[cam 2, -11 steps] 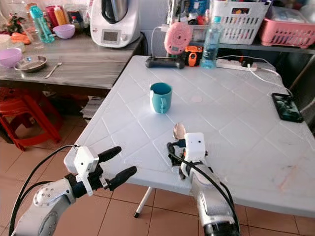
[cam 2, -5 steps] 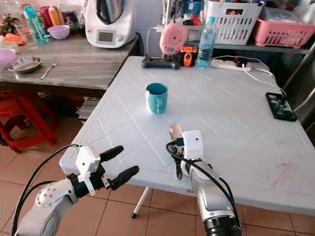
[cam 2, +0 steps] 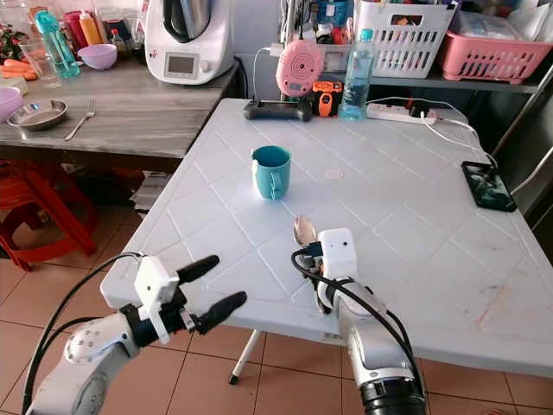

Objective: Setting the table

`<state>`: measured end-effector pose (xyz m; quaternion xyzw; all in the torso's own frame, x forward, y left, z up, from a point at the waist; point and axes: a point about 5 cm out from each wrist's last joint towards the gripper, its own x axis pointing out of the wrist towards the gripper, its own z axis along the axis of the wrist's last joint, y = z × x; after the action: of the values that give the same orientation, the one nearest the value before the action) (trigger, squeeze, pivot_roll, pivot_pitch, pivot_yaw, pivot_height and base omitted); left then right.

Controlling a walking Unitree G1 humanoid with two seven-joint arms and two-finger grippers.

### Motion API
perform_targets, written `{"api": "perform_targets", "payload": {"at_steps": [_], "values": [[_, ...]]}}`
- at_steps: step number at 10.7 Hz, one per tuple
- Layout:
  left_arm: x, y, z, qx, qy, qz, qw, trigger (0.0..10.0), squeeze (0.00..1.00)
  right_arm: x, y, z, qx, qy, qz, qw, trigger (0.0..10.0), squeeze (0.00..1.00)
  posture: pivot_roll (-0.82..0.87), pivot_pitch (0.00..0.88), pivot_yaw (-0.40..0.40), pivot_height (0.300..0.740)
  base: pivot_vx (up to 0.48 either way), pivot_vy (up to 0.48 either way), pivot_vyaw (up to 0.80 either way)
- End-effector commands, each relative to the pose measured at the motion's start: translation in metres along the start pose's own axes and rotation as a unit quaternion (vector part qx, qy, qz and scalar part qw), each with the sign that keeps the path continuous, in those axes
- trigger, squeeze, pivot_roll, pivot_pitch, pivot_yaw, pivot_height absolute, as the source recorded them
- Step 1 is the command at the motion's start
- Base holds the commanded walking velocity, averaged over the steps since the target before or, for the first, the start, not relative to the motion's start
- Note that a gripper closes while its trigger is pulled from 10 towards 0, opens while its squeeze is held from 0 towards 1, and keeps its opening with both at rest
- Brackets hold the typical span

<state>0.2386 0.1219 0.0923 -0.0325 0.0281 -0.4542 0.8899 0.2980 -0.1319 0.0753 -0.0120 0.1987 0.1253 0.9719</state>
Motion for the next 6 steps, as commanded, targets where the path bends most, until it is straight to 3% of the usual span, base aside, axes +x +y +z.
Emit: {"api": "perform_targets", "payload": {"at_steps": [1,6], "values": [[0.0017,-0.0003,0.0052,0.007,-0.005,-0.007,1.000,10.0,0.00,-0.0007,0.0142,-0.0276,0.009,0.065,0.033,0.997,0.0,0.00,0.01,0.000,0.013,0.740,0.000,0.000,0.00],[0.0039,-0.0004,0.0052,0.003,-0.005,-0.010,1.000,10.0,0.00,-0.0012,0.0111,-0.0310,0.021,0.068,0.018,0.997,0.0,0.00,0.01,0.000,0.016,0.740,0.000,0.000,0.00]]}}
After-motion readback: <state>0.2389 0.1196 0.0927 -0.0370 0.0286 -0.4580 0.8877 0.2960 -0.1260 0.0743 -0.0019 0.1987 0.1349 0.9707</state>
